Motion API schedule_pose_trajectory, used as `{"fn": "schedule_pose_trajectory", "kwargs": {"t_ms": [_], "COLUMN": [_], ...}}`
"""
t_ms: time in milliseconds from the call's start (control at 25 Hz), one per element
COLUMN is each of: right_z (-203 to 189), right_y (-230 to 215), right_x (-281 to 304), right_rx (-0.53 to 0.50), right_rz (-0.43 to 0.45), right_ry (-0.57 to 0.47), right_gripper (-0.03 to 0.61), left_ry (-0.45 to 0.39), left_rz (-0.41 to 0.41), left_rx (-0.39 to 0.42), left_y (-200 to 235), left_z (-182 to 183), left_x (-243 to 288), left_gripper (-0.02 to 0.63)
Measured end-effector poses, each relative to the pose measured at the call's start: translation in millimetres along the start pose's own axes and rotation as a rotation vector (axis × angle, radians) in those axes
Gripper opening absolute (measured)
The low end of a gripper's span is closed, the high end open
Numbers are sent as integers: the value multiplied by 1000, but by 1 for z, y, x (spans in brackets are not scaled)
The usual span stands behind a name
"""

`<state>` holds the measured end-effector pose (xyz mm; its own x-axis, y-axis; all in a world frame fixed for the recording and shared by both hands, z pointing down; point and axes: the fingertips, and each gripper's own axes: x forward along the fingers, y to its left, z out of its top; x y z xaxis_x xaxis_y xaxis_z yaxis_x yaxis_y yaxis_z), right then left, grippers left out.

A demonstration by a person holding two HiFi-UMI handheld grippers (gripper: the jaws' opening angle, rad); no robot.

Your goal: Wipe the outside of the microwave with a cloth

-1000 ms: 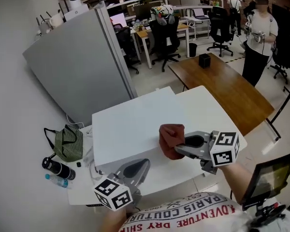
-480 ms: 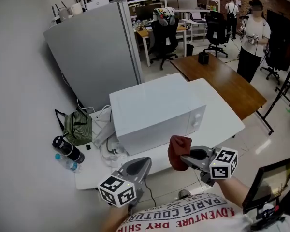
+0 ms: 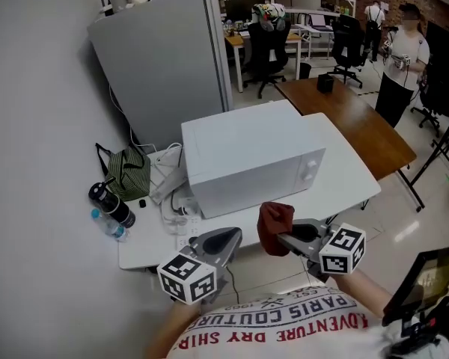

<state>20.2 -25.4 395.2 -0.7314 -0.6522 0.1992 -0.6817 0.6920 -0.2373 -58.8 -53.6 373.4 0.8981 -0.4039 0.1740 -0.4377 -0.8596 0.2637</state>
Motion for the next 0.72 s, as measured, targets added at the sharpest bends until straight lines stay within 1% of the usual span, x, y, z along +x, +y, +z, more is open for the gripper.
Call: {"fn": "schedule_pose_trajectory", "kwargs": {"t_ms": [200, 440, 720], "right_z": [0, -2, -1], "right_y": [-3, -8, -17], "right_x": [-11, -14, -27], "right_rx": [-2, -30, -14], "right_rz": [-4, 8, 12], "right_ry": [3, -1, 4], "right_gripper": [44, 44, 44], "left_ry": [3, 2, 5], "left_rz": [4, 9, 9], "left_rx": [17, 14, 10], "left_y": [-14, -14, -24], "left_z": [7, 4, 7], "left_x": [5, 15, 26], "left_gripper": [6, 6, 6]}}
